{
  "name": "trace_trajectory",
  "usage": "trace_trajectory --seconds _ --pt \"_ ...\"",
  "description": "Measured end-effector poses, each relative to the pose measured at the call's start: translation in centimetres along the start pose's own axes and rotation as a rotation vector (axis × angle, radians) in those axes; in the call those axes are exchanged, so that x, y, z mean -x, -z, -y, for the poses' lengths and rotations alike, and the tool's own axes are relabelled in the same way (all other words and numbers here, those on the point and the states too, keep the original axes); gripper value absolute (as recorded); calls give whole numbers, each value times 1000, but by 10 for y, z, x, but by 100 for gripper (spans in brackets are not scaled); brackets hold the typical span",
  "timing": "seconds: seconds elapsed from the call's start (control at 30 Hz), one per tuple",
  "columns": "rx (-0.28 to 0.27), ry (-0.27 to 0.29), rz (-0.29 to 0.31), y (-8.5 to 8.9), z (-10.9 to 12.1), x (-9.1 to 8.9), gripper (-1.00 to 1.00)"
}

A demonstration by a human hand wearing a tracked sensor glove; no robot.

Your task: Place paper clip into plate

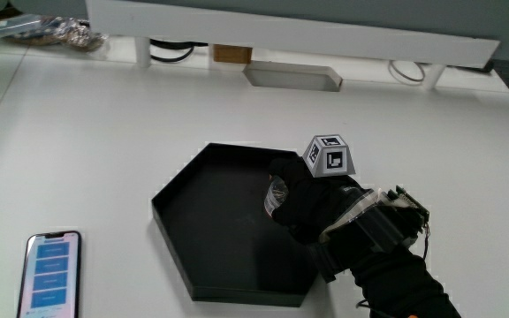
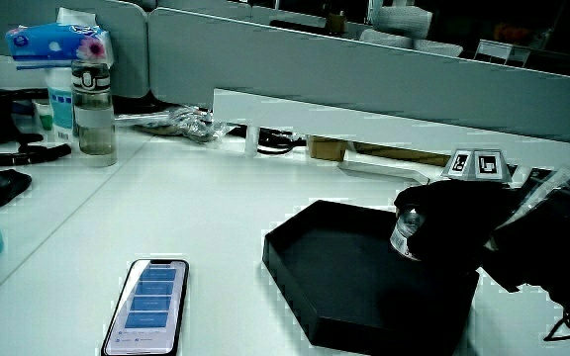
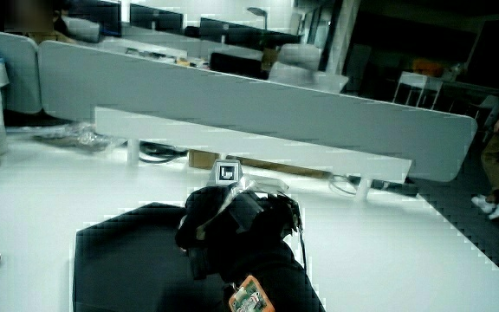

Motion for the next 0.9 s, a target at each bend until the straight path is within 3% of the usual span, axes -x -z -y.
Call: trace_trajectory --seconds 0.2,0.23,0.27,0.43,0.5,0.63,0.7,0.77,0.8,0.83,0.87,0.9 --pt "1 12 7 6 -3 -2 0" --pt "27 -7 -11 8 -4 -1 0" --pt "10 -14 -7 8 -3 0 0" --pt "7 25 13 18 -8 -2 0" --pt "19 -4 5 22 -10 0 0" --pt "46 -5 21 32 -16 5 0" --pt "37 16 28 37 -19 6 0" --pt "69 4 29 43 -21 8 0" --pt "49 15 48 46 -22 8 0" --pt "71 28 50 49 -24 8 0" --pt "45 43 68 50 -25 8 0" --pt "55 48 72 50 -24 9 0"
